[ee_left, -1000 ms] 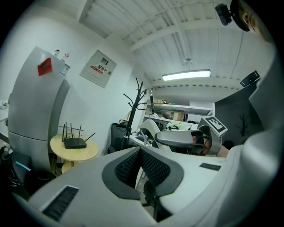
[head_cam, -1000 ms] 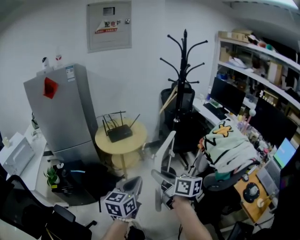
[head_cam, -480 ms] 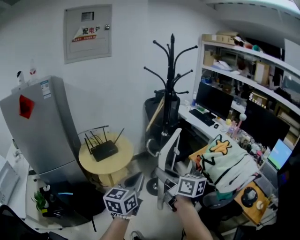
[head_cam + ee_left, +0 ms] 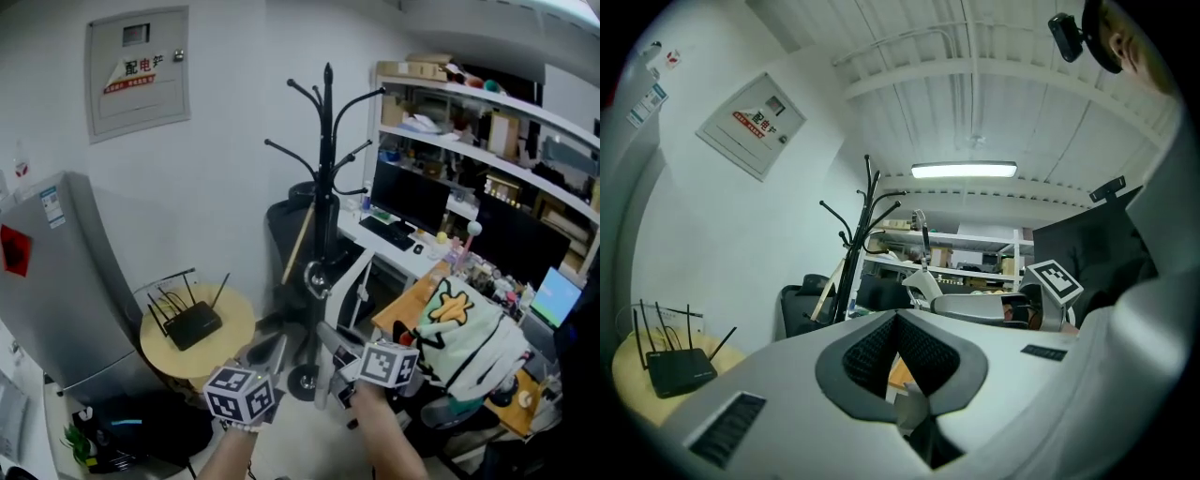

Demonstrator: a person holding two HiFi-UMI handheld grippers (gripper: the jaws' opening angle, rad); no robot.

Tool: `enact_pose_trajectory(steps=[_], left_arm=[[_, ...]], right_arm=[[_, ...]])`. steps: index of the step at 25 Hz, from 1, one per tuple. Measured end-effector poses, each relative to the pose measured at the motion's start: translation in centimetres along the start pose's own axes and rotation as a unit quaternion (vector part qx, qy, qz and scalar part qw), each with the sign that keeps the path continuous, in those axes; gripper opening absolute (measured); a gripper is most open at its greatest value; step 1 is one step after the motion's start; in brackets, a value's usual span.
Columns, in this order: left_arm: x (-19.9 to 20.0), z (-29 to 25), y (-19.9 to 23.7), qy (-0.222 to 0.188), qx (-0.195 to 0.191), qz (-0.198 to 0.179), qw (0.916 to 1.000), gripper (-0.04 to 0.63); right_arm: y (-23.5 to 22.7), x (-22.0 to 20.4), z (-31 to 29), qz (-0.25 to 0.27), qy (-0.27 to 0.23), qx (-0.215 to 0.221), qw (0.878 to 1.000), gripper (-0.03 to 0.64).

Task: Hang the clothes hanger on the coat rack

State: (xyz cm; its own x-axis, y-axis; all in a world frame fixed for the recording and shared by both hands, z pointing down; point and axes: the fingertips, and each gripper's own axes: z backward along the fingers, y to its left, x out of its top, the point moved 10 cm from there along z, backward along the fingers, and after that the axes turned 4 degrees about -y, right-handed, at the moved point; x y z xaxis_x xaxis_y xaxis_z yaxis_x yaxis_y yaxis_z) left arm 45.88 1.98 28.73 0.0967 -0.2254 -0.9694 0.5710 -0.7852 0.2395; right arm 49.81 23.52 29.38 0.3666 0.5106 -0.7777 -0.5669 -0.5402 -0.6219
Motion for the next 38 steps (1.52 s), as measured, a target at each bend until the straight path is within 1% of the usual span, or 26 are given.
enact_pose_trajectory(steps=[6,10,14,17,20,23,26,30,33,38], left_arm=[[0.7,-2.3,1.1,0.018,-0.046,0.0,0.9988,-0.002],[1.2,-3.6,2.1,0.017,-0.062,0.002,0.9979,-0.002],[1.8,-5.1,3.1,0.021,-0.08,-0.001,0.9966,-0.002],[2.5,-5.9,4.2,0.016,-0.078,-0.003,0.9968,-0.002],[3.6,-6.7,5.5,0.006,-0.069,-0.006,0.9975,-0.002],[5.0,-7.5,6.8,0.002,-0.068,-0.011,0.9976,-0.002],[6.3,-8.9,7.8,-0.001,-0.058,-0.032,0.9978,-0.002],[7.1,-10.3,8.6,-0.012,-0.049,-0.047,0.9976,-0.002],[7.5,-11.1,9.0,-0.016,-0.047,-0.065,0.9966,-0.002],[7.8,-11.9,9.8,-0.02,-0.048,-0.069,0.9962,-0.002]], right_arm=[[-0.6,1.6,-1.8,0.002,-0.047,-0.035,0.998,0.149],[-0.8,3.0,-3.3,0.012,-0.069,-0.057,0.996,0.149],[-1.1,4.6,-4.3,0.016,-0.113,-0.084,0.99,0.149],[-1.8,5.7,-5.4,0.009,-0.144,-0.093,0.985,0.149],[-2.6,6.9,-7.6,-0.001,-0.172,-0.091,0.981,0.149],[-3.3,8.1,-9.6,-0.019,-0.209,-0.09,0.974,0.149],[-3.4,9.9,-11.9,-0.025,-0.239,-0.082,0.967,0.149],[-3.3,12.0,-14.3,-0.011,-0.251,-0.067,0.966,0.149],[-3.4,13.4,-15.8,-0.006,-0.265,-0.063,0.962,0.149],[-3.5,15.1,-18.0,-0.006,-0.279,-0.07,0.958,0.149]])
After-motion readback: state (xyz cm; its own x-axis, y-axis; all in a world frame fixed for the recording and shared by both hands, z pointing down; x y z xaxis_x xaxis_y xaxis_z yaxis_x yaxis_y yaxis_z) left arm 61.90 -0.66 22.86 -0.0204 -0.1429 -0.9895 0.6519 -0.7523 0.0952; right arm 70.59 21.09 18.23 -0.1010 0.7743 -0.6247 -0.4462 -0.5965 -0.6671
